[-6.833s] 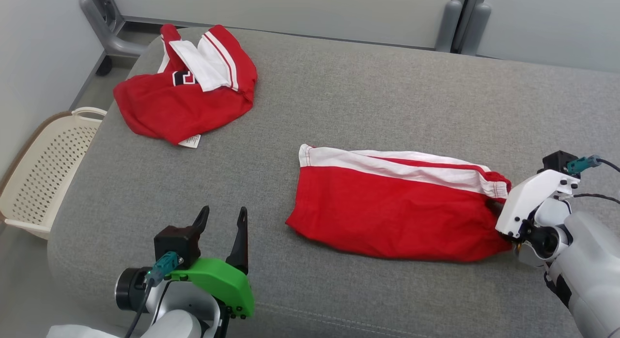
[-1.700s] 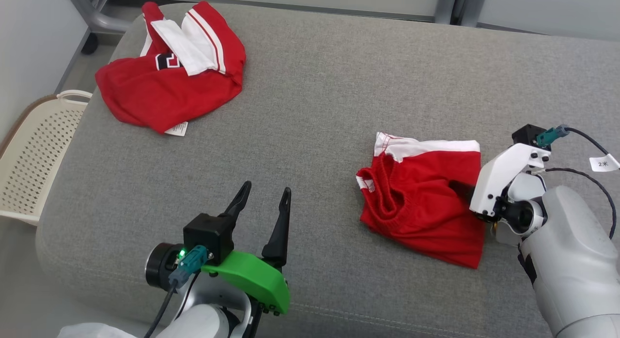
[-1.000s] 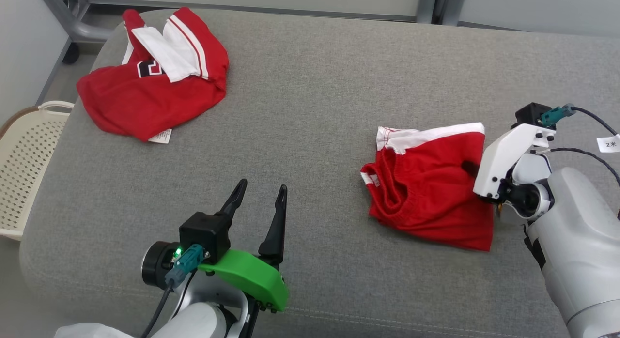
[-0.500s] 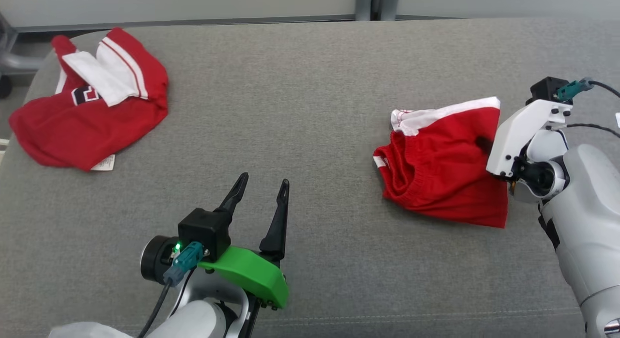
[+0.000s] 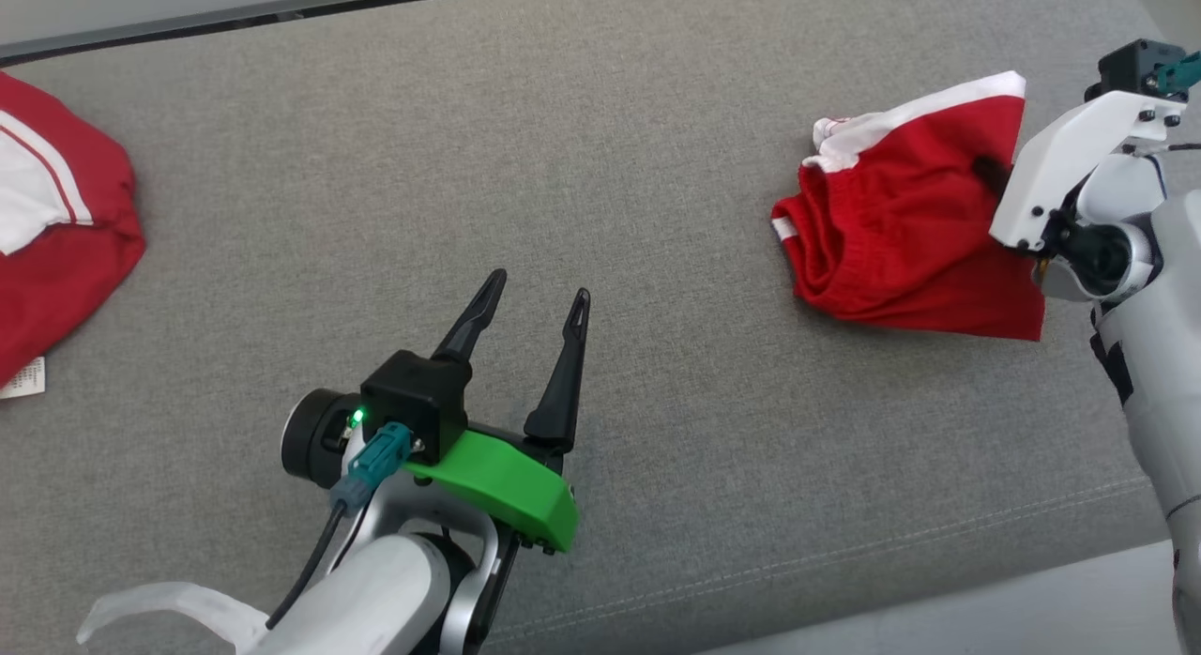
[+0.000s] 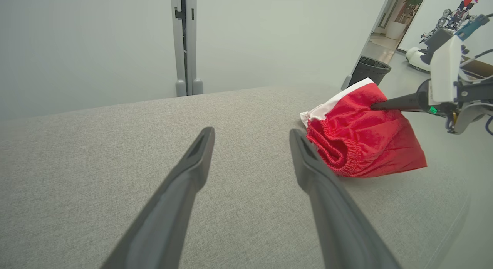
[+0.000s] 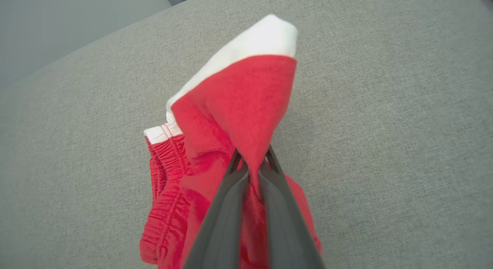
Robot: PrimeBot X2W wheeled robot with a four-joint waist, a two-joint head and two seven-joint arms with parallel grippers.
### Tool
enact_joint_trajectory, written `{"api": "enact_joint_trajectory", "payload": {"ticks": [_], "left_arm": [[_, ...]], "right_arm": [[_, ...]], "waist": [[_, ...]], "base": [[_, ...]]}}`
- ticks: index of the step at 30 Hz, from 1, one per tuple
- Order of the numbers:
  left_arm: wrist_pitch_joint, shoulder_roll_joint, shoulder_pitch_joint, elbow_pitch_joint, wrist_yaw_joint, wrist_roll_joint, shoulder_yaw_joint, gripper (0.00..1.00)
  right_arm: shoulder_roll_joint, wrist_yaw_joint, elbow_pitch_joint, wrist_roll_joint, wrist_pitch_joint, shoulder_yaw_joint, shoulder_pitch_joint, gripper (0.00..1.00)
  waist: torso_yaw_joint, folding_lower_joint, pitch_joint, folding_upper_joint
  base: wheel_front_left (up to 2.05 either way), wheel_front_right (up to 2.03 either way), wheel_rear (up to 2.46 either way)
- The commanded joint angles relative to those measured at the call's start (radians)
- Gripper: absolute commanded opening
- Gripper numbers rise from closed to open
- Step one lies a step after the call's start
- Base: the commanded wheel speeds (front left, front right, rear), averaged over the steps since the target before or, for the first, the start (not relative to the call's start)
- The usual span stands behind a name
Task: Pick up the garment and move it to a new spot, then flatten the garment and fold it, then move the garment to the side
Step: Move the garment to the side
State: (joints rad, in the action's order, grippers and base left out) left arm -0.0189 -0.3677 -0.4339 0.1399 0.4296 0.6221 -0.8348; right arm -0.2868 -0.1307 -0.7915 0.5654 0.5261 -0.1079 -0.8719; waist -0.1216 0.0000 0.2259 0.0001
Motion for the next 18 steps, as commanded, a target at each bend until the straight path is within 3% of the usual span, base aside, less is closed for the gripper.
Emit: {"api": "enact_joint_trajectory", "payload": {"ticks": [1, 10, 18], "left_arm": [[0.002, -0.006, -0.023, 0.002, -0.007, -0.011, 0.005, 1.0], [0.025, -0.021, -0.085, 0.04, -0.011, -0.036, 0.006, 1.0], [0.049, -0.019, -0.136, 0.073, -0.01, -0.067, -0.012, 1.0]], "right_arm": [[-0.012, 0.0, -0.006, -0.005, -0.012, 0.002, -0.027, 0.0], [-0.159, 0.0, -0.056, -0.068, -0.051, 0.015, -0.155, 0.0], [-0.233, 0.0, -0.115, -0.135, -0.106, 0.043, -0.229, 0.0]], "waist": [[-0.029, 0.0, 0.056, -0.0001], [0.035, 0.0, 0.178, -0.0001], [0.079, 0.0, 0.262, -0.0001]], "base": [[0.0, 0.0, 0.0], [0.0, 0.0, 0.0], [0.0, 0.0, 0.0]]}}
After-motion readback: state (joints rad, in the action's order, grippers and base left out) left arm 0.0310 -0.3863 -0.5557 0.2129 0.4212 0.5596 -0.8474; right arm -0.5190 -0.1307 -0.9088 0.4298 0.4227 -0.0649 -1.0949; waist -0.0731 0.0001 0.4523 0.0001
